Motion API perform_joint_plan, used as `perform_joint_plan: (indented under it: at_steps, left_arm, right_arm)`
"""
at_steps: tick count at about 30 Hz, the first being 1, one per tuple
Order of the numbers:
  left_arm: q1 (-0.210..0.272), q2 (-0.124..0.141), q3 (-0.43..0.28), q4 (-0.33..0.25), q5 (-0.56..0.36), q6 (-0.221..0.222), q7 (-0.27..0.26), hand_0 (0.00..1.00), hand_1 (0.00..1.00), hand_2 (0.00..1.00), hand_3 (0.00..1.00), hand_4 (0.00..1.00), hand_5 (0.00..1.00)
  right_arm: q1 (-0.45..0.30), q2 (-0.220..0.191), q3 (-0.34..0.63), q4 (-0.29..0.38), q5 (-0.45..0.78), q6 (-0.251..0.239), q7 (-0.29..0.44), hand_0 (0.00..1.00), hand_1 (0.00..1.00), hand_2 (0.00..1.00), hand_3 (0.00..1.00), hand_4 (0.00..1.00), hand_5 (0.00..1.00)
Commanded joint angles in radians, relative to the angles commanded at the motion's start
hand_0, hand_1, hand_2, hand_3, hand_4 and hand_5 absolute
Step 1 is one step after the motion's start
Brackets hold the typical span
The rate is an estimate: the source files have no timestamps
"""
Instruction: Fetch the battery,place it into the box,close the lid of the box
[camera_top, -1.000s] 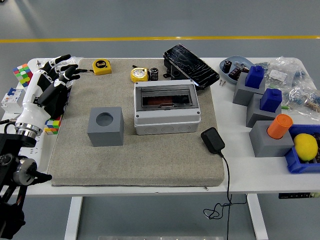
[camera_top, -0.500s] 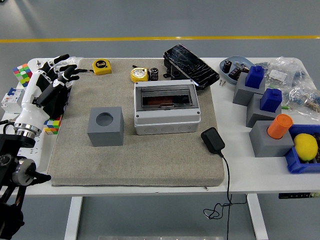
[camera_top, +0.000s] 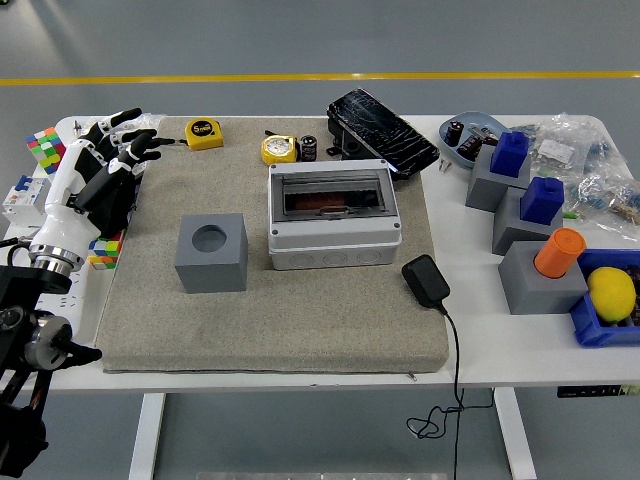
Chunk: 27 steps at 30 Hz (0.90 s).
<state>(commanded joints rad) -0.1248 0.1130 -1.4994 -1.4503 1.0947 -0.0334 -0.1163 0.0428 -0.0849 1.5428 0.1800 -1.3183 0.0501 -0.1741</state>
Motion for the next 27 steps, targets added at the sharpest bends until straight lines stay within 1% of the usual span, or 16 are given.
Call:
perform_joint_plan:
  at_steps: [16,27]
  left_arm:
    - [-0.013,0.012,0.02,0.005,0.001,-0.002,0.002,0.583,0.624,0.621,0.733,0.998,0.403]
    - [-0.01,0.014,0.021,0.005,0.002,-0.003,0.003,0.582,0.625,0.622,0.733,0.998,0.404]
  right_arm:
    - [0.01,-0.005,-0.006,0.0,0.009,-0.003,0.003,0.74,0.706,0.709,0.7,0.998,0.551]
    - [0.006,-0.005,-0.002,0.0,0.007,-0.003,0.003,0.74,0.705,0.708,0.7,0.998,0.551]
